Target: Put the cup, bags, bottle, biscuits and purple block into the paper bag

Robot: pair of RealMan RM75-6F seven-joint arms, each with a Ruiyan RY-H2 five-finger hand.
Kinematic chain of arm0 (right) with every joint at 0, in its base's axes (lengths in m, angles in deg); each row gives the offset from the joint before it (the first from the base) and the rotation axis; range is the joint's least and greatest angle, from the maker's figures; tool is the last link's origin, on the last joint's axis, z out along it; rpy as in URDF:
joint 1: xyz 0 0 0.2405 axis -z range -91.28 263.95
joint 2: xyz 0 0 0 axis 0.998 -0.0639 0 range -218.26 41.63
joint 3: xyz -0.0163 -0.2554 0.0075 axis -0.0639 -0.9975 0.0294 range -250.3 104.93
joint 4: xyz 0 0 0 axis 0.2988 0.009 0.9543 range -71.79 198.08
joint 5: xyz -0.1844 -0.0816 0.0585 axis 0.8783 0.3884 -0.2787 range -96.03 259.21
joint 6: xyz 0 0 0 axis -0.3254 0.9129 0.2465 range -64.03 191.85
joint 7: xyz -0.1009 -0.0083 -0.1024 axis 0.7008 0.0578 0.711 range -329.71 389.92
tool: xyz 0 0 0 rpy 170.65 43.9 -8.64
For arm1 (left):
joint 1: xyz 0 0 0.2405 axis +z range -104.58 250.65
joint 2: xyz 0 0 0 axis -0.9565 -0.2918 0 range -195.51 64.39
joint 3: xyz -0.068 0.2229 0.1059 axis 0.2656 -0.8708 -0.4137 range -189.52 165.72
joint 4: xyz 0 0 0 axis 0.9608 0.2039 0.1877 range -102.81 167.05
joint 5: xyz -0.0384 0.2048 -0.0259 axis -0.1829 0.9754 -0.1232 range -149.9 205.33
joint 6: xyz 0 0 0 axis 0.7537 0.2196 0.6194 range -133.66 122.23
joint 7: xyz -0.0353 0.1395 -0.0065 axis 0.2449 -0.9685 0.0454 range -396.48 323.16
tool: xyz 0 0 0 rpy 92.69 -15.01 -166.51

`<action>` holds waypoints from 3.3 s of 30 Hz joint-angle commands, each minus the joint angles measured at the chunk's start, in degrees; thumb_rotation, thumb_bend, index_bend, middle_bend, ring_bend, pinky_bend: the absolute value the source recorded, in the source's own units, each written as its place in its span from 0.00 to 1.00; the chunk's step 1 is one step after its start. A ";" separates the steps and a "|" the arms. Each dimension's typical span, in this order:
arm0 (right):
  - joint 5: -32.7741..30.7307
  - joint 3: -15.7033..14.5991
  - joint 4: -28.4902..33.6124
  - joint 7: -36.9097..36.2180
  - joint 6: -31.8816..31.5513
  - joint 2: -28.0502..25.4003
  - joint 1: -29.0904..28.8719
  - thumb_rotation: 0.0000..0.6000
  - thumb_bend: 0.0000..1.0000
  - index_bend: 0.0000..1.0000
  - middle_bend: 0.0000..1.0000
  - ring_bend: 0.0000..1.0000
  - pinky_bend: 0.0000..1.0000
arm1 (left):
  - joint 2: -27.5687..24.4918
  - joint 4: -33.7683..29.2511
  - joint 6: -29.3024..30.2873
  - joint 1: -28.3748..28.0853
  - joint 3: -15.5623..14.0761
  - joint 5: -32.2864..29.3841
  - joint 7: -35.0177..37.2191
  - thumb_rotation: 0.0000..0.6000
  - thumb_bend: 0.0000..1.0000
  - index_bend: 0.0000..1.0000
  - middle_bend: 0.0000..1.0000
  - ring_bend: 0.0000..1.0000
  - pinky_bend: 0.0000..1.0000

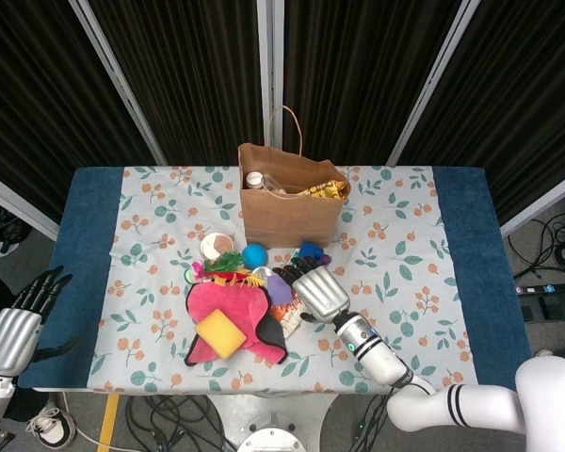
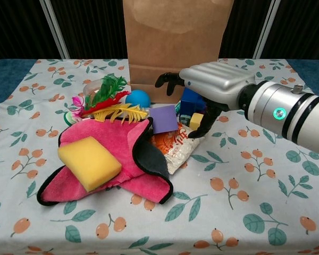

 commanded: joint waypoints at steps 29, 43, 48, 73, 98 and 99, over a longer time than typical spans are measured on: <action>4.74 1.83 -13.86 3.04 -1.24 11.00 -2.09 1.00 0.22 0.35 0.40 0.31 0.36 | 1.16 3.71 -0.31 0.42 0.67 -1.56 3.87 0.84 0.00 0.09 0.07 0.06 0.19; 9.06 15.91 12.60 10.88 -9.60 -5.63 -4.00 1.00 0.24 0.38 0.42 0.34 0.39 | 0.74 1.66 -1.91 -0.70 -0.17 0.18 0.15 0.91 0.00 0.09 0.07 0.06 0.19; 4.43 25.40 19.91 14.21 -11.45 -12.15 -5.61 1.00 0.24 0.38 0.42 0.34 0.39 | 0.65 0.68 -2.48 -1.69 0.13 0.80 -1.82 1.00 0.00 0.09 0.07 0.06 0.19; -13.02 24.65 -4.76 9.04 -9.79 -6.14 -12.32 1.00 0.24 0.39 0.41 0.34 0.39 | 0.10 -0.56 -2.62 -1.77 0.21 0.09 -4.50 1.00 0.00 0.09 0.07 0.06 0.19; 2.21 13.23 23.99 7.84 -28.14 -26.68 6.31 1.00 0.00 0.05 0.17 0.04 0.02 | -0.03 -0.21 -1.49 -2.01 0.57 0.60 -3.17 1.00 0.00 0.09 0.07 0.06 0.19; 5.05 10.23 25.55 7.07 -29.32 -29.49 9.45 1.00 0.00 0.05 0.17 0.04 0.02 | -0.07 -0.37 -1.50 -2.12 0.56 0.81 -3.40 1.00 0.00 0.09 0.07 0.06 0.19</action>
